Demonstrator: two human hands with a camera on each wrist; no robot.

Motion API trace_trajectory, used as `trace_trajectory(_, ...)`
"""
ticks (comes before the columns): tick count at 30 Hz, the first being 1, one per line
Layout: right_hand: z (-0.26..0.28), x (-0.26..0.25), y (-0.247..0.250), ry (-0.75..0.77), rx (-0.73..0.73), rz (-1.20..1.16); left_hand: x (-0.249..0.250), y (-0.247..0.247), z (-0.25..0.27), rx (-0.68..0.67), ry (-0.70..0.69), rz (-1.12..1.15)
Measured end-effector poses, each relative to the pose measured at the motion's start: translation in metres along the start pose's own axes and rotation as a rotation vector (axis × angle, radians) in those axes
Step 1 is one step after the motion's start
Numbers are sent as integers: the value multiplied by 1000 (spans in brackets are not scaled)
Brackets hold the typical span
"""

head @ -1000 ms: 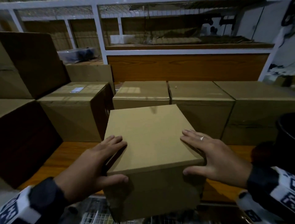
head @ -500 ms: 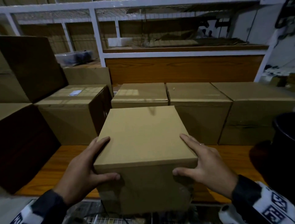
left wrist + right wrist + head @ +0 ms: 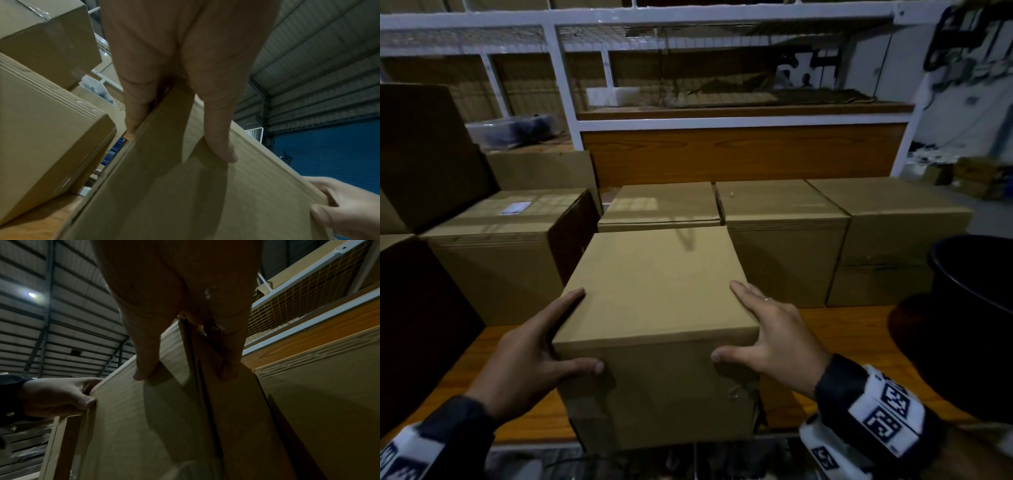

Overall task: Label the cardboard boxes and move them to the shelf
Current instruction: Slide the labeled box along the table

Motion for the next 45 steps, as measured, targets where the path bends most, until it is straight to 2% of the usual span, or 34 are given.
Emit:
trace_trajectory(13,0,2,-6,1,37,40,-7,-3,4,46,-21,14)
trace_trajectory(18,5,-11,-8,15,63,261,0,-6,9,133,-122,-238)
trace_trajectory(21,6,-18,-10,80,67,358,2,-10,7,107,-194,-298)
trace_trajectory(24,4,-22,-13,83,35,413,0,-14,6,79,-228,-391)
trace_trajectory(29,4,-24,-17,80,51,434,10,-20,7,76,-172,-583)
trace_trajectory(34,4,-22,-21,112,170,625,25,-31,10,28,-131,-685)
trace_trajectory(36,2,-23,-24,153,164,662,29,-36,9,26,-134,-724)
trace_trajectory(41,1,-33,-30,163,169,688,34,-44,10,68,-138,-805)
trace_trajectory(45,0,-37,-34,179,216,702,25,-54,11,180,-193,-819)
Point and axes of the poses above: each hand's wrist, its own z-axis away from the middle knuckle, its own y-axis out of the back of the hand, x = y × z, the point moved 1 cm from there along -z, towards the middle knuckle, and after that the axes turned 1 degree about x, right-handed, at the moved point
